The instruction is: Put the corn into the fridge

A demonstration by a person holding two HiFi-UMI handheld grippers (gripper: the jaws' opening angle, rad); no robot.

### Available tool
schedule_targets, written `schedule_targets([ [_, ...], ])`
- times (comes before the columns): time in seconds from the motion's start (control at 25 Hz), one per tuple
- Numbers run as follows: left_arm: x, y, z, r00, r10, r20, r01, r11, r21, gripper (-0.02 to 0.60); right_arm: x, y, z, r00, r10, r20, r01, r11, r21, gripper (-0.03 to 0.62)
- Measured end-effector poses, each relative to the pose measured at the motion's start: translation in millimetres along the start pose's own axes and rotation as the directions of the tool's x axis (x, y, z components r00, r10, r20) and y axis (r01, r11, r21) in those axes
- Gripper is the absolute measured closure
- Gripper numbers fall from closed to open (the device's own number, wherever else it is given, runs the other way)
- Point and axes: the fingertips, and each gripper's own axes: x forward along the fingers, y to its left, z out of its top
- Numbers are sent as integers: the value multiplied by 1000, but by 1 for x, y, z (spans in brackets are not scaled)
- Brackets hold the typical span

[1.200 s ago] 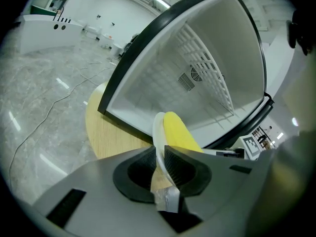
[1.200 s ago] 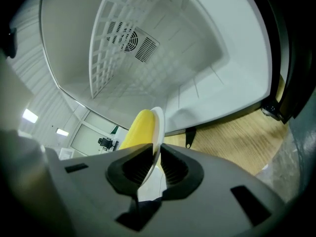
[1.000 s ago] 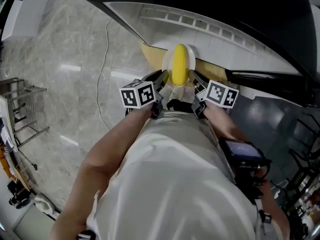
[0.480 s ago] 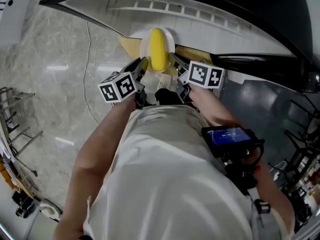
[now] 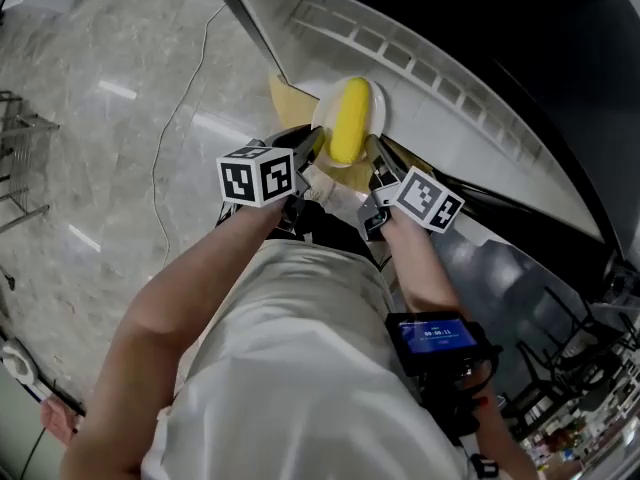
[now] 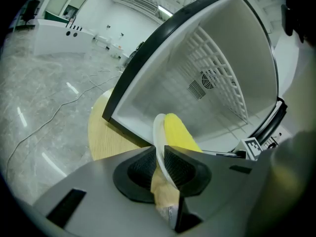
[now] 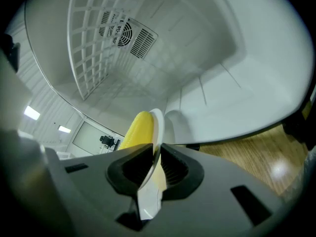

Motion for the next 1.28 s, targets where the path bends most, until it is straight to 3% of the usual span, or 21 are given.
schedule_targets([
  [0.52,29,6,15,996,50,71,-49,999,-11,526,16,-18,24,997,-62,49,63,998,-14,551],
  [1.0,65,0,54,996,74,50,-78,993,88,528,28,-30,55,981,-139,133,134,990,48,551],
  [1.28,79,1,62,989,124,78,-130,989,76,526,36,-36,69,964,-212,161,213,977,15,549],
])
